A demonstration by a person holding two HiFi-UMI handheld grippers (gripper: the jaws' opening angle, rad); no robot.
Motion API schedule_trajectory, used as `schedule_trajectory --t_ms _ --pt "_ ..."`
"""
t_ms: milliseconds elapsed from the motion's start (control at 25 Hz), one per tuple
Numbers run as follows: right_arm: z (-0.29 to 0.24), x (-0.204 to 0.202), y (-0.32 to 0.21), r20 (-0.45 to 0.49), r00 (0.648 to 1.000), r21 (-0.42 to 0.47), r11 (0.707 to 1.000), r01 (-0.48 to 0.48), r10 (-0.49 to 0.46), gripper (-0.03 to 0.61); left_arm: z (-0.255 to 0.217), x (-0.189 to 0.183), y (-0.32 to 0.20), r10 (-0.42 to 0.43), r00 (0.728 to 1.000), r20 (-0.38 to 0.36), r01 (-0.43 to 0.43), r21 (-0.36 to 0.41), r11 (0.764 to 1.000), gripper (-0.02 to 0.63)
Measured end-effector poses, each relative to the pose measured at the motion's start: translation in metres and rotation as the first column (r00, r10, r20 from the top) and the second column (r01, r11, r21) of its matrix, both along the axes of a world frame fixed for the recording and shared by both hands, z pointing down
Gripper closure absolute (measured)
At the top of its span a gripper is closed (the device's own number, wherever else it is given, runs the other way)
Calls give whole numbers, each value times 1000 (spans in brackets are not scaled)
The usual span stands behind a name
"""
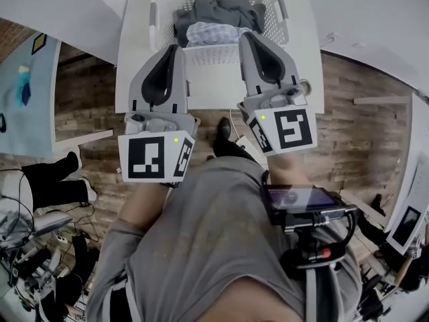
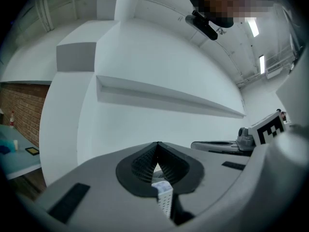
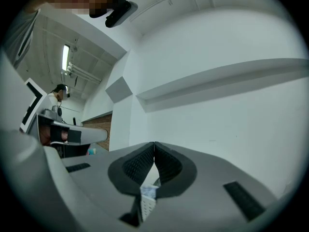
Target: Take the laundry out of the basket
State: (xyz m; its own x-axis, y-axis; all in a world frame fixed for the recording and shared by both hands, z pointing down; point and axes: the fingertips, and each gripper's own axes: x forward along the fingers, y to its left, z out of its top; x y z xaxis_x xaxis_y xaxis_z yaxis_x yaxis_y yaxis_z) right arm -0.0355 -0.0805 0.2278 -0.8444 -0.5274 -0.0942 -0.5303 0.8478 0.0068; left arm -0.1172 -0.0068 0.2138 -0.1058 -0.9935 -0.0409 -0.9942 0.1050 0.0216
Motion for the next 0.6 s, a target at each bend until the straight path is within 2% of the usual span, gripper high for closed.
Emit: schedule_trajectory --t_ms 280,600 --pt "-16 -17 -49 18 999 19 999 47 -48 571 -6 -11 -58 -13 1000 1 13 6 1000 606" --pt "-28 -33 -79 26 997 34 997 72 -73 571 -22 -26 -88 -33 999 21 32 31 999 606"
